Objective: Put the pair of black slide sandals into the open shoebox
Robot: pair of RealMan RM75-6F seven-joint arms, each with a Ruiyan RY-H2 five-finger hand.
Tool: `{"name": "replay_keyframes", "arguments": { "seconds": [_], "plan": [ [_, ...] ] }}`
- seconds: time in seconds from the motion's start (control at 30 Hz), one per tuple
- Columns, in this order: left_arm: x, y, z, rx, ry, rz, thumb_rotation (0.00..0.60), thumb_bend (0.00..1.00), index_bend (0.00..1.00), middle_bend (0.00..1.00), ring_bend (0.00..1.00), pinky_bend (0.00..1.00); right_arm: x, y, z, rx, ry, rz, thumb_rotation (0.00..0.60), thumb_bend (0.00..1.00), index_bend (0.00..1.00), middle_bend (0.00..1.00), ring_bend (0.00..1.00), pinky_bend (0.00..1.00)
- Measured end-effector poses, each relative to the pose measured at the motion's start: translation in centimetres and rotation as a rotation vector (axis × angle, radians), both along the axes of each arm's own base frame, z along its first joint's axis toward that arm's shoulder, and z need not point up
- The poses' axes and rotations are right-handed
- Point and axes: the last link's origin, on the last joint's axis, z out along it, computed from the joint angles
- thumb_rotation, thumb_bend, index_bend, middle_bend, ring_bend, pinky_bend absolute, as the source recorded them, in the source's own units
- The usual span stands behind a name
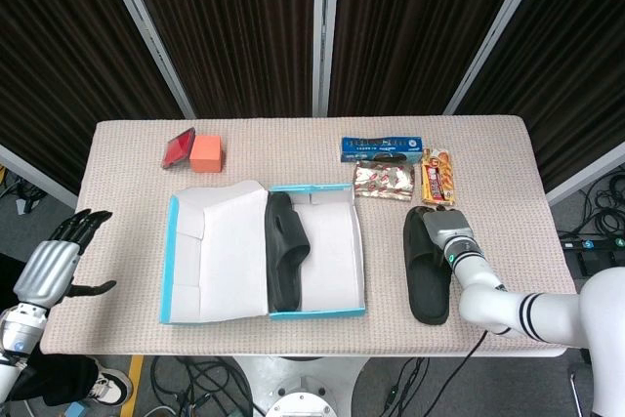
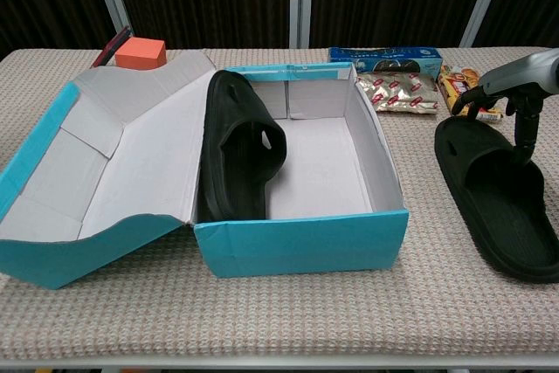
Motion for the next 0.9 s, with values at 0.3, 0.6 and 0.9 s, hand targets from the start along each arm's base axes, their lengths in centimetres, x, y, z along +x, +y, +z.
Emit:
{"name": "replay_keyframes", "arguments": {
  "seconds": [0.3, 0.6, 0.9],
  "plan": [
    [-0.3, 0.0, 0.2, 0.005, -0.003, 0.009, 0.6, 0.0, 0.08, 0.09, 0.0, 0.11, 0.4, -0.1, -1.0, 0.04, 0.073, 0.0, 0.6, 0.01, 0.15, 0.12, 0.03, 0.15],
    [-0.4, 0.1, 0.3, 0.008, -0.013, 0.01, 0.6, 0.0, 0.08, 0.09, 0.0, 0.11, 0.6, -0.4, -1.4, 0.028, 0.108, 0.019, 0.6, 0.03, 0.22, 0.18, 0.1, 0.18],
    [-0.4, 0.0, 0.2, 0.001, -0.015, 0.012, 0.6, 0.0, 0.08, 0.09, 0.0, 0.11, 0.6, -0.5, -1.6, -0.014, 0.121, 0.038, 0.6, 0.08, 0.29, 0.25, 0.2, 0.28]
  ]
}}
